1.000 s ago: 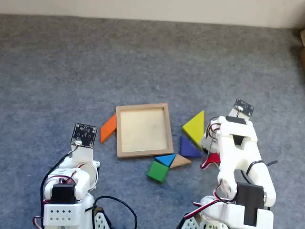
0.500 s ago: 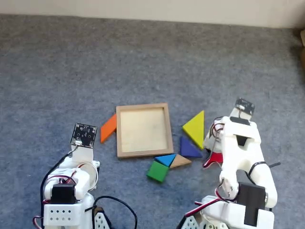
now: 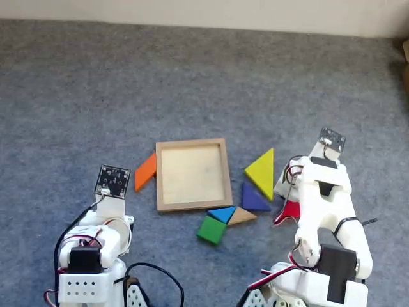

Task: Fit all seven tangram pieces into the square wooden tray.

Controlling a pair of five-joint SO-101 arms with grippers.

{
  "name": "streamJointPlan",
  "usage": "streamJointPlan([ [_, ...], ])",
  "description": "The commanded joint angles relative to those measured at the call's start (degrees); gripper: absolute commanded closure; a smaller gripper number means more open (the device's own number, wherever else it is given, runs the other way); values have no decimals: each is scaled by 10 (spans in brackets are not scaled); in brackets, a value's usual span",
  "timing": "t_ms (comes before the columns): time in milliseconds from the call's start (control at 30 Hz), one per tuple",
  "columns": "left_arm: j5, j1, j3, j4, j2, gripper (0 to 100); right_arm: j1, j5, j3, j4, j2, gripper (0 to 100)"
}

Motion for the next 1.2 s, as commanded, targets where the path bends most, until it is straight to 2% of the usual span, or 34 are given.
streamJointPlan([
  [0, 2, -7, 12, 4, -15, 993, 7, 8, -25, -11, -7, 670],
  [667, 2, -7, 12, 4, -15, 993, 7, 4, 0, -7, -6, 672],
  [867, 2, -7, 12, 4, -15, 993, 7, 7, 0, -7, -6, 771],
  [1167, 2, -7, 12, 4, -15, 993, 9, 7, -2, 5, -13, 798],
])
